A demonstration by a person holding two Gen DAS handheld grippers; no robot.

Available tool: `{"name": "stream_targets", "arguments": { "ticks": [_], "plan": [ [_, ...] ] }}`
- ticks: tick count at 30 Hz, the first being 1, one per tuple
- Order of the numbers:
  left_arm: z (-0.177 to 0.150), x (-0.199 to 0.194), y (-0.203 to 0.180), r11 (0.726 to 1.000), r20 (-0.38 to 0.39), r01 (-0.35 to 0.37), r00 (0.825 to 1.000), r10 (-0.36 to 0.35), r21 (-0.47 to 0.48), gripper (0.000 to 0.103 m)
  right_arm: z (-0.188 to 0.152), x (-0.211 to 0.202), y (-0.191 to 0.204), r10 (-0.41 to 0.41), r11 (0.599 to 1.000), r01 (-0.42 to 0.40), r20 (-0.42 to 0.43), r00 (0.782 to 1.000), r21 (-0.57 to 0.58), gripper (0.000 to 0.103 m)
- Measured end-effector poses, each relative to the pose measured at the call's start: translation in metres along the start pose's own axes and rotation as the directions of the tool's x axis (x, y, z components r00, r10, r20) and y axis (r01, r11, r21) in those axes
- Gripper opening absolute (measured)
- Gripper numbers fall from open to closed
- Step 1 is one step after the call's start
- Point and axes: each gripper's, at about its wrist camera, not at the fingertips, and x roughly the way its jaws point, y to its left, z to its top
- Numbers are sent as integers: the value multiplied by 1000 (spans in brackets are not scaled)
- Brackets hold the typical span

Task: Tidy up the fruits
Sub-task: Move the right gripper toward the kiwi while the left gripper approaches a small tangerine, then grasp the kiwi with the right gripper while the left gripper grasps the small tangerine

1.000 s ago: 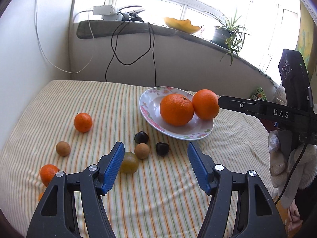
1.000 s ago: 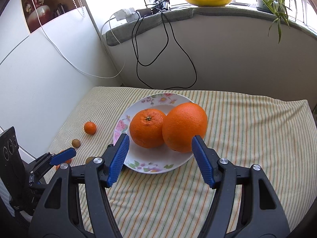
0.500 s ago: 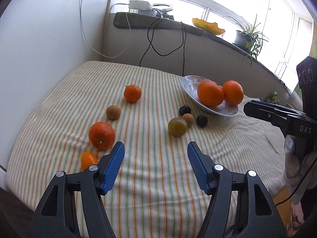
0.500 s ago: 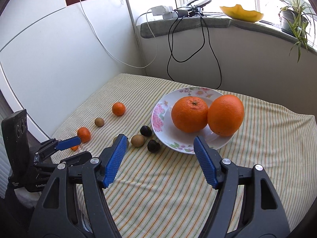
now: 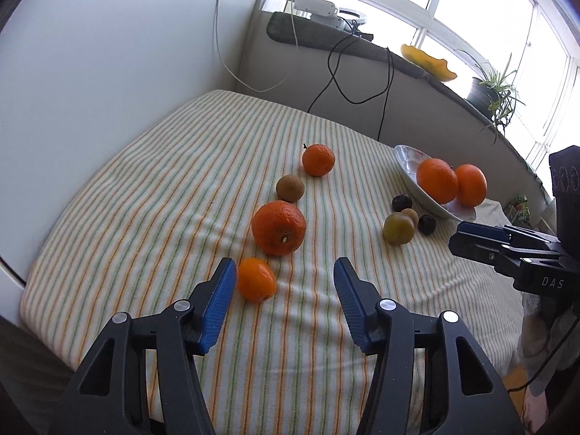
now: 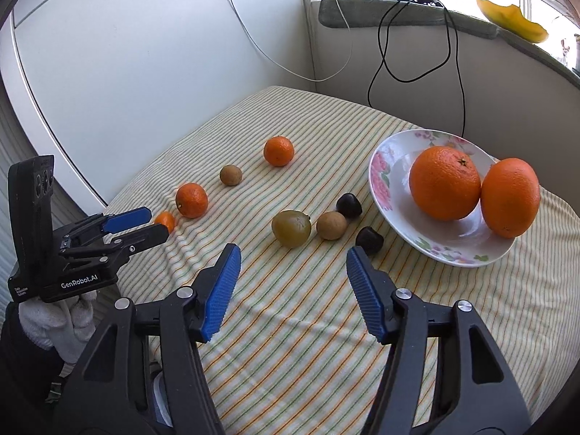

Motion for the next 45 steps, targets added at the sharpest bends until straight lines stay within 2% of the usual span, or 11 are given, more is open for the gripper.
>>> {"name": "stream_targets", "arguments": {
  "ticks": [6,14,16,18,29,33,37,45],
  "plan": [
    [-7,6,8,1000,-20,-3,1000,3,-14,54,1,22,1,-4,1000,5,-38,999,22,51],
    [-5,8,13,1000,-24,1,1000,-1,-16,48,14,44,5,-37,999,36,-65,997,-8,47],
    [-5,9,12,1000,-23,-1,1000,1,-11,47,16,51,5,-40,999,40,-74,996,-7,41],
    [-6,9,13,1000,-25,-3,1000,3,-8,46,16,57,5,-47,999,46,-79,996,-9,39],
    [-5,13,14,999,-29,-27,999,28,16,41,19,74,19,-102,992,94,-97,990,-80,38],
    [-4,16,15,998,-26,-49,998,50,40,31,19,78,25,-138,985,125,-97,986,-122,35],
    [-4,15,15,998,-23,-35,999,36,43,23,19,78,26,-151,981,137,-95,984,-139,32],
    [-4,9,13,999,-14,-16,1000,17,27,23,18,71,24,-131,985,119,-85,988,-125,30]
  ]
}}
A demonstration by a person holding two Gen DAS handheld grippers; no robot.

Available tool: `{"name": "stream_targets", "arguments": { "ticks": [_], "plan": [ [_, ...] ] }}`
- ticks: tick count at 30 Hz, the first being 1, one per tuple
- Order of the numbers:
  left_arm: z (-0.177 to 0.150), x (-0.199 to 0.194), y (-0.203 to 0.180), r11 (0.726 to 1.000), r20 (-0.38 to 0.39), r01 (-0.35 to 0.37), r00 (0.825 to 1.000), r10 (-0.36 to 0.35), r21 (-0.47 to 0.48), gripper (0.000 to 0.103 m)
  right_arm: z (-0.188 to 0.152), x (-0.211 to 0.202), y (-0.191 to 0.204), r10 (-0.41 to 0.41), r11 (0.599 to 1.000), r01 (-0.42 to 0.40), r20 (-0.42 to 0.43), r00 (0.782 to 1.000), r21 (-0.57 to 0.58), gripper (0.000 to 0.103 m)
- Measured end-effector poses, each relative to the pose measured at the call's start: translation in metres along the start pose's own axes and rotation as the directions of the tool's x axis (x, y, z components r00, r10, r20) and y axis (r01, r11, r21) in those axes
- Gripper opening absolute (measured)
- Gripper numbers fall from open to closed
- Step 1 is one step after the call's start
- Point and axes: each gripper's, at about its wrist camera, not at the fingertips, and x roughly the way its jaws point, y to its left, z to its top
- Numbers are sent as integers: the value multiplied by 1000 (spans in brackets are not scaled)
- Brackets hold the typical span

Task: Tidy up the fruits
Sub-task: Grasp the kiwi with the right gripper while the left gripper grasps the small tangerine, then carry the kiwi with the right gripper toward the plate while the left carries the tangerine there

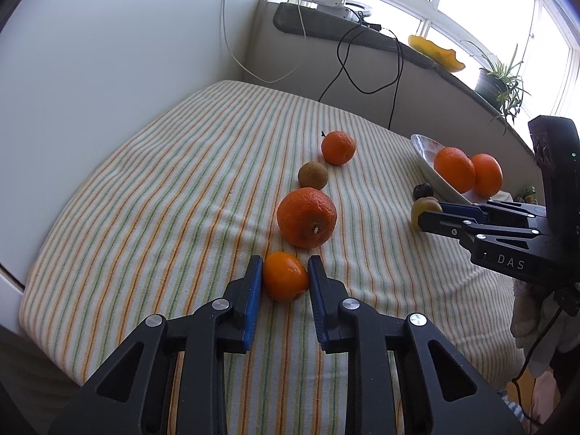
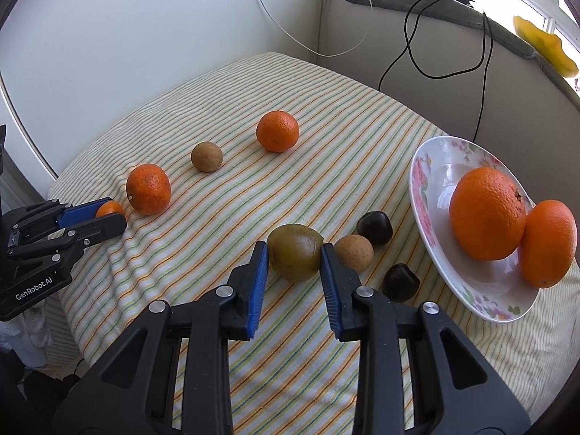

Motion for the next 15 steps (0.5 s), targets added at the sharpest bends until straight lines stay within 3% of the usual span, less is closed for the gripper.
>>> {"name": "stream_targets", "arguments": {
  "ticks": [15],
  "plan": [
    [18,-8,-29,995,43,94,995,-95,27,23,-7,-41,-14,42,997,-47,83,996,59,29]
  ]
}}
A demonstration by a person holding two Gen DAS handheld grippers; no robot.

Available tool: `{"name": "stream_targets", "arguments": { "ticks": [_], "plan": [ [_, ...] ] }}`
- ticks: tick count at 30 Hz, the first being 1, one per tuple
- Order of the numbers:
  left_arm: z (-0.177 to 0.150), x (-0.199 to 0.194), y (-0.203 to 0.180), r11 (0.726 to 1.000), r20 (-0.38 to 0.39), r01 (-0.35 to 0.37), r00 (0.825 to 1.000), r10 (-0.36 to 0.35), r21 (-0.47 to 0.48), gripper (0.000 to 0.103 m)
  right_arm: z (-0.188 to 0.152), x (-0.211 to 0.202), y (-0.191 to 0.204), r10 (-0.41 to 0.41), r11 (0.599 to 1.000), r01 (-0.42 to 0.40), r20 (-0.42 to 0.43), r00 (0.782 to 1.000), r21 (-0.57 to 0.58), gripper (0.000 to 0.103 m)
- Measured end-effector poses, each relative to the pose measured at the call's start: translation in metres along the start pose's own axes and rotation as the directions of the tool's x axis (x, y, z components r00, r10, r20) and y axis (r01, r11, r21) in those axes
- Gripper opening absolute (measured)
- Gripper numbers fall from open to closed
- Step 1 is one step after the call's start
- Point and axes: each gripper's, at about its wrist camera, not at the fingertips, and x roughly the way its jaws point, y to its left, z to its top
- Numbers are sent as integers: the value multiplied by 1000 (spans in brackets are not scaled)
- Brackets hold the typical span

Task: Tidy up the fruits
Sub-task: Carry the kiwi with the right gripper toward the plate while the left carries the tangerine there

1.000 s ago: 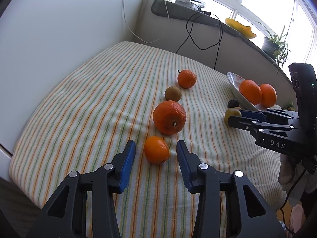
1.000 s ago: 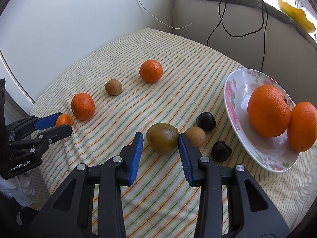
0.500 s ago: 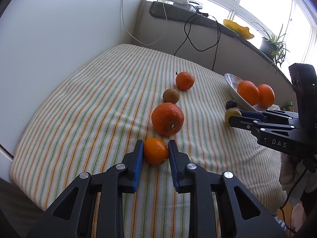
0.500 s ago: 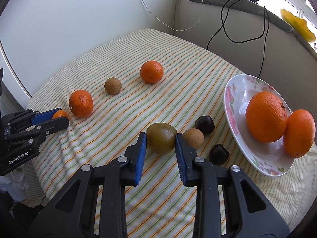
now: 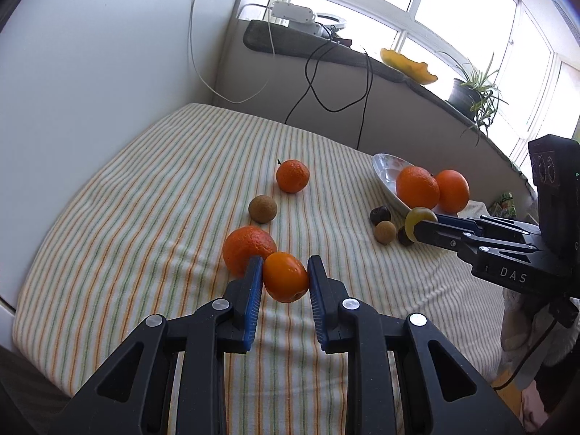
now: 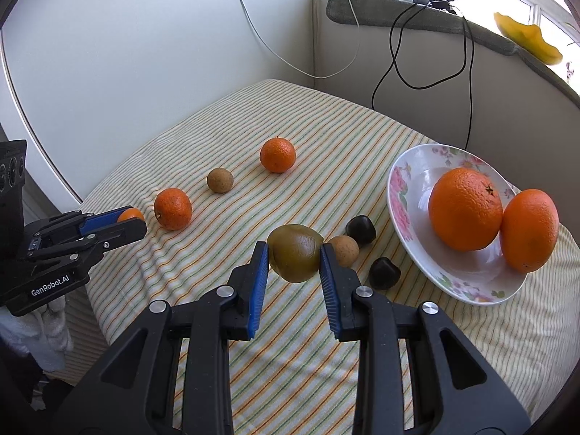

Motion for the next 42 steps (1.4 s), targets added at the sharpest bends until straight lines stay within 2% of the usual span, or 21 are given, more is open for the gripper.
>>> {"name": "stream_targets", "arguments": {
  "ticks": [8,20,34,42],
  "plan": [
    [12,12,-27,997,9,65,998,-65,44,23,-3,-27,-30,-33,998,30,46,998,59,29],
    [33,35,-69,984,4,130,991,-132,122,23,-9,-50,-77,-100,986,90,69,993,140,29],
    [59,68,-113,967,-13,181,983,-182,178,23,-15,-52,-110,-143,972,128,64,988,198,29],
    [72,93,-121,966,-38,194,981,-190,171,23,-16,-48,-126,-157,964,141,56,986,226,29]
  ]
}}
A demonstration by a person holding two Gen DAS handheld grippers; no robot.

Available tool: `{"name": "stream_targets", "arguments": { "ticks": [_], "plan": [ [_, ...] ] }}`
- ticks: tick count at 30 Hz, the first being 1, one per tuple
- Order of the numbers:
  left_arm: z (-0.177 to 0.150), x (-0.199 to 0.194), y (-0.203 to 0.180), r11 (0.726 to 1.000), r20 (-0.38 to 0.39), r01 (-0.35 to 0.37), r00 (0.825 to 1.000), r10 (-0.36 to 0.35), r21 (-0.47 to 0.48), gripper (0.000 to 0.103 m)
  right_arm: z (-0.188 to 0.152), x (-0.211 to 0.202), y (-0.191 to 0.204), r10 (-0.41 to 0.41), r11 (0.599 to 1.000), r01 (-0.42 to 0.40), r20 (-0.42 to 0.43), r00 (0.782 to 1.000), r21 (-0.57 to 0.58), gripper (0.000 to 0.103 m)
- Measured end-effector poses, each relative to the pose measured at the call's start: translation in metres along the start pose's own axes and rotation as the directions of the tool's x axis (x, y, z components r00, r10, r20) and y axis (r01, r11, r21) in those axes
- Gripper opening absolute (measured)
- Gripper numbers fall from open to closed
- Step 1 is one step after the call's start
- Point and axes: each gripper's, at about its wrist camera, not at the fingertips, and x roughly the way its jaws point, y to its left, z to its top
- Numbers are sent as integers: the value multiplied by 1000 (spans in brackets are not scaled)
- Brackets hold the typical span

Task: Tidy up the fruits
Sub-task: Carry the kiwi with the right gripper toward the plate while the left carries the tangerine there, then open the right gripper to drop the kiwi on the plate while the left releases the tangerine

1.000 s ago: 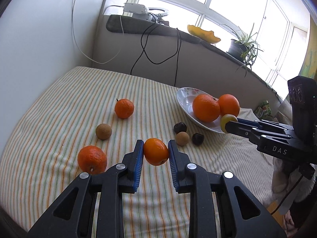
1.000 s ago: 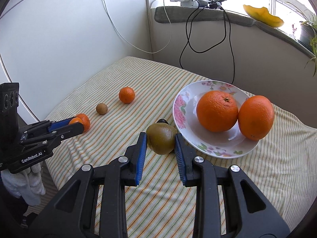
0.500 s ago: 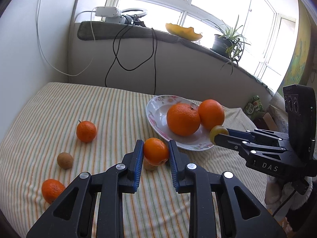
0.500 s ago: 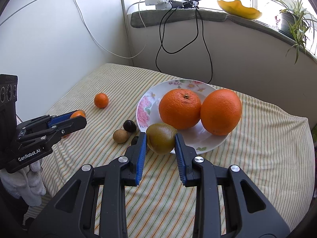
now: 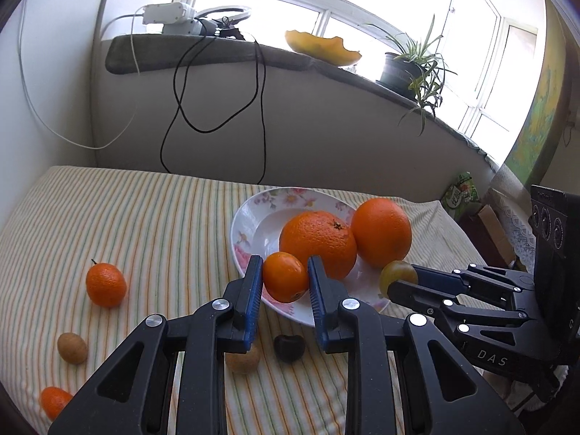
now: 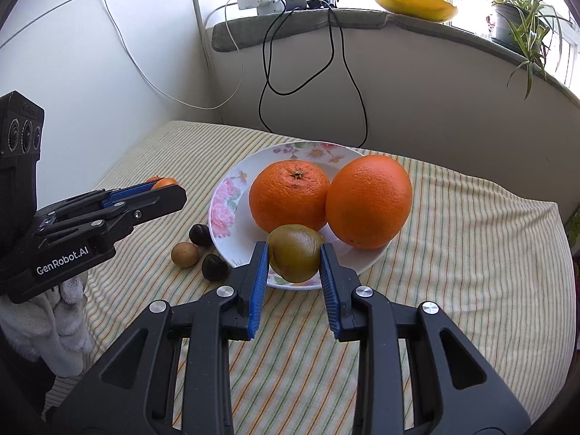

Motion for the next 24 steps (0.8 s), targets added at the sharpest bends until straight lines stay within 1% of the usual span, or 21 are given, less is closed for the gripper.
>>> {"name": "stream_targets", "arguments": {
  "ticks": [7,24],
  "plan": [
    [2,16,-4,1000,-25,-3,1000,3,6,23,-2,8,-8,-2,1000,2,-16,1000,22,30],
    [7,25,-11,1000,-31,-5,999,6,29,24,-1,25,-8,12,1000,-11,-43,999,25,30]
  ]
}}
